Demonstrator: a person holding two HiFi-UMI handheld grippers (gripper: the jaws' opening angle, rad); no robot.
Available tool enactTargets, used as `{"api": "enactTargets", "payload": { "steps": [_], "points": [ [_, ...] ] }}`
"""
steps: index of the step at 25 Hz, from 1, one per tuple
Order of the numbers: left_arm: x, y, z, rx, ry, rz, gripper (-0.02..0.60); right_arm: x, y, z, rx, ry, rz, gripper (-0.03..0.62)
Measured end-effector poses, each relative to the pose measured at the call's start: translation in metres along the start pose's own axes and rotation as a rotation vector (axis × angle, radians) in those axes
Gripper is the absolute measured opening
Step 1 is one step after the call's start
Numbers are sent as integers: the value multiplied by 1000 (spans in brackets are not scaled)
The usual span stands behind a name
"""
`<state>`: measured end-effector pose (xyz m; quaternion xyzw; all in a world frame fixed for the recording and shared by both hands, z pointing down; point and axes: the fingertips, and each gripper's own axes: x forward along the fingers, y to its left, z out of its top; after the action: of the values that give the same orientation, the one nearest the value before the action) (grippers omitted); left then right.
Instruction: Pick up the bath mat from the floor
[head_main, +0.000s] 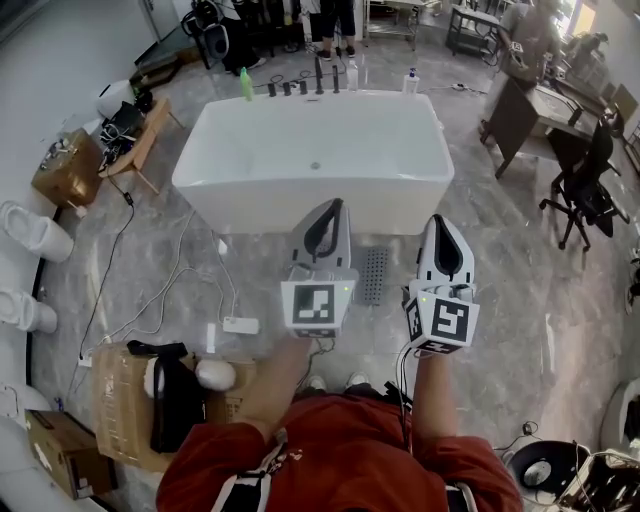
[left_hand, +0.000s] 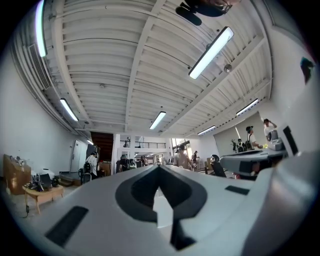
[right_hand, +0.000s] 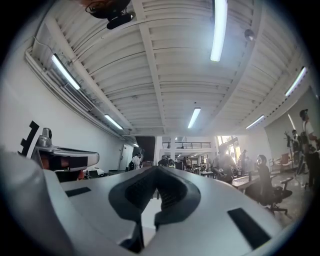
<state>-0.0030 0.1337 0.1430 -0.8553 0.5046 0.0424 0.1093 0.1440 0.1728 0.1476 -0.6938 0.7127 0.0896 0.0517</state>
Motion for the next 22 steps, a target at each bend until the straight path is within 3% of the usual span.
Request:
{"api": "enactTargets", "payload": {
  "steps": [22],
  "points": [
    [33, -49, -16, 14, 29, 49, 15, 7, -69, -16, 26, -17, 45, 11]
  ]
}}
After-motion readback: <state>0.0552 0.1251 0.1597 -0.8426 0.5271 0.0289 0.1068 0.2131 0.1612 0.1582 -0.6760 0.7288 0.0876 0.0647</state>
